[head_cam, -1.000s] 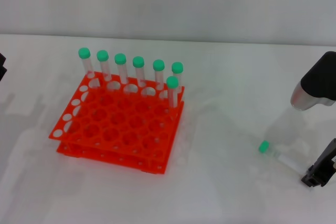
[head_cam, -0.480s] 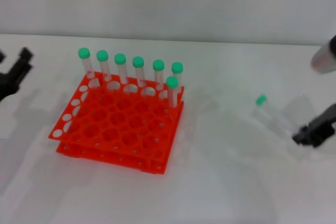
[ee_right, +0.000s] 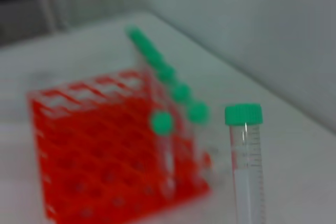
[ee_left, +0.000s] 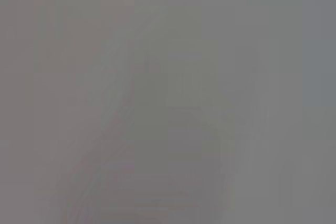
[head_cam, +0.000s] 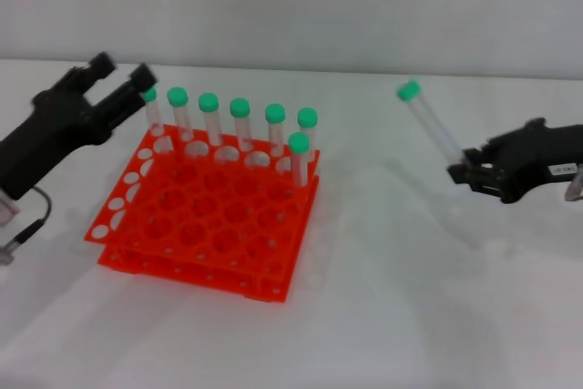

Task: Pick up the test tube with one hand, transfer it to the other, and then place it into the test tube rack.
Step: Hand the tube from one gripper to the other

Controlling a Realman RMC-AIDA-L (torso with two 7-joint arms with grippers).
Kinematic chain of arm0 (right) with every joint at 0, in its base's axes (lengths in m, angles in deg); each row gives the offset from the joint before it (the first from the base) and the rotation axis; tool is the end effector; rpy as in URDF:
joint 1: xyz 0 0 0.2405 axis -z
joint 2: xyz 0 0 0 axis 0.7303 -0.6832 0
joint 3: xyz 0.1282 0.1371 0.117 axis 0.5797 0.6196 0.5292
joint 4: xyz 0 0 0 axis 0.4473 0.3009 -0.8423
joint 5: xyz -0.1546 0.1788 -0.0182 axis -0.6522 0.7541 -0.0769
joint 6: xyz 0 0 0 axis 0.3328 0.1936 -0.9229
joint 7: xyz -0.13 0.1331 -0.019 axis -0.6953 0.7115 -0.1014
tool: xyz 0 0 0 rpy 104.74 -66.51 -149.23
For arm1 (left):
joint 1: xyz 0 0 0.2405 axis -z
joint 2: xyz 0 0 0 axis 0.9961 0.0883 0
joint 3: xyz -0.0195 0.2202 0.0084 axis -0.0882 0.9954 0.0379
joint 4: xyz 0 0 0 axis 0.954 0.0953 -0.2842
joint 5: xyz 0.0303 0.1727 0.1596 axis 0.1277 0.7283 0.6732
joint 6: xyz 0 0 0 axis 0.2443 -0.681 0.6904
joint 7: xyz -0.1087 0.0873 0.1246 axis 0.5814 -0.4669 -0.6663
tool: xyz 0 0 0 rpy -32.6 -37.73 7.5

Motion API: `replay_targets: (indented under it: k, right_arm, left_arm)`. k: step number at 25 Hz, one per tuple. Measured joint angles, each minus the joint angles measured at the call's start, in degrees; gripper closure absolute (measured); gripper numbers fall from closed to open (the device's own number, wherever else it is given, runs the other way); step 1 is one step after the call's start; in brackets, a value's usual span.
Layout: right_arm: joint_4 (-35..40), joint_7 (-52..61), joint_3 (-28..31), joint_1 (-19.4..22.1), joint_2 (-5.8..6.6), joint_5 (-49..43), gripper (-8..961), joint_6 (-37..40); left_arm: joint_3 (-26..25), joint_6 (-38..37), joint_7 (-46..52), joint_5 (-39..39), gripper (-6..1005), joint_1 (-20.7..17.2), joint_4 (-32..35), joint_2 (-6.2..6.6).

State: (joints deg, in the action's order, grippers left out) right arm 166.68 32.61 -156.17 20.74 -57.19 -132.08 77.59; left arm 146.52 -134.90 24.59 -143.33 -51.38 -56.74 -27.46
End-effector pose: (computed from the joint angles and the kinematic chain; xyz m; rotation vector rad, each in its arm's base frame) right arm 0.1400 0.4026 0.0218 -2.6315 0.5199 0.1400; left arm -0.2708 0.3712 0.0382 -1.9962 -0.6484 -1.1781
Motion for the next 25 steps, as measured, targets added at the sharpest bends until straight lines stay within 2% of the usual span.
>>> replay_targets:
  k: [6,10,15,22,25]
  right_arm:
    - [-4.8,-15.0,-0.4,1.4,-0.09,14.4,764,-0.7]
    - [-6.2,-16.9,-0.8,1.0,-0.13,16.0,764,-0.8]
    - [-6.3,-17.3,-1.8,0.1,-0.19,16.3,764,-2.3]
    - [-6.3,-17.6,-4.1,-0.7,-0.20,17.6,764,-4.8]
    - [-6.3,-18.3,-6.1,-0.8,-0.26,17.8,765,-5.6]
  left_arm:
    - [0.0,-1.9,1.9,6.0,286,3.7,-0.1,0.45]
    - [0.0,-2.0,3.6,12.7,289,7.5,-0.1,0.26]
    - [0.0,-1.8,4.2,18.5,292,11.0,-0.1,-0.81]
    - [0.0,-2.0,4.2,21.4,296,12.9,0.0,-2.05]
    - [0.0,-2.0,4.0,21.6,298,13.2,0.2,-2.21]
